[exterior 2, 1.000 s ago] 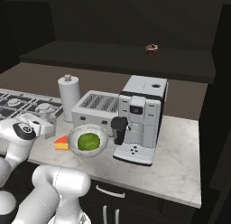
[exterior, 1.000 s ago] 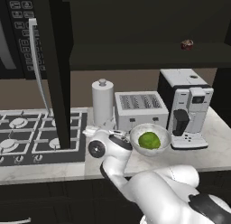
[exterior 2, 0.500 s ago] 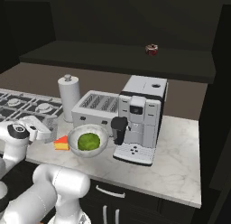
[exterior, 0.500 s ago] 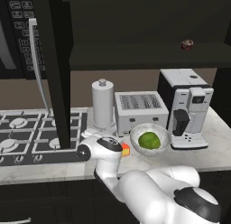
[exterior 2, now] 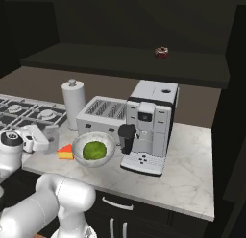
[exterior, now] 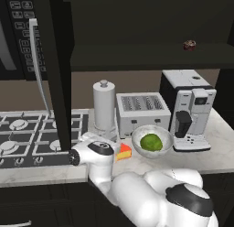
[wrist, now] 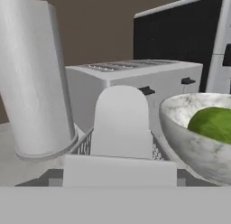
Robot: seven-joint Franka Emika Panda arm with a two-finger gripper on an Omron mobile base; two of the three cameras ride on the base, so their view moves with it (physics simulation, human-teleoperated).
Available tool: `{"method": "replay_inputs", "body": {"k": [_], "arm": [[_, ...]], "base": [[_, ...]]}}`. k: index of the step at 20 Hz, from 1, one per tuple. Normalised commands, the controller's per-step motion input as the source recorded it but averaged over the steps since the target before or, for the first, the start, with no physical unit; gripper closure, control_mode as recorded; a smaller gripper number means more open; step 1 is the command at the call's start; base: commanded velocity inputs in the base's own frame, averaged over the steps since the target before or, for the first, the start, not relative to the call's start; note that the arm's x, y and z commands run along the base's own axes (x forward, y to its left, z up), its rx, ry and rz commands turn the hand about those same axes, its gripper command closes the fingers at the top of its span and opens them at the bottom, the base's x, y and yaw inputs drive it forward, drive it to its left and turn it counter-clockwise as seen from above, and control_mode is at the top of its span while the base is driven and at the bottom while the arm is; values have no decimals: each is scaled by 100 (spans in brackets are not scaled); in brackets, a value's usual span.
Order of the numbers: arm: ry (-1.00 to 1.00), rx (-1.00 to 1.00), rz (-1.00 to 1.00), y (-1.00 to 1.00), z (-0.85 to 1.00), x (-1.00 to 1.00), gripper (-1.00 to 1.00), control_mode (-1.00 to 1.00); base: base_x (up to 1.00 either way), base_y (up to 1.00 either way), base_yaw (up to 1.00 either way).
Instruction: Pick the cheese from the fridge and the cheese grater from the cabinet and place them next to the salad bowl.
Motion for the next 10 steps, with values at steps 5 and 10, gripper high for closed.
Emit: {"method": "replay_inputs", "body": {"k": [5, 10], "arm": [[-2, -13, -19, 2, -2, -49, 100, -100], [0, -11, -20, -3, -8, -31, 100, -100]], "base": [[0, 0, 0], [0, 0, 0]]}}
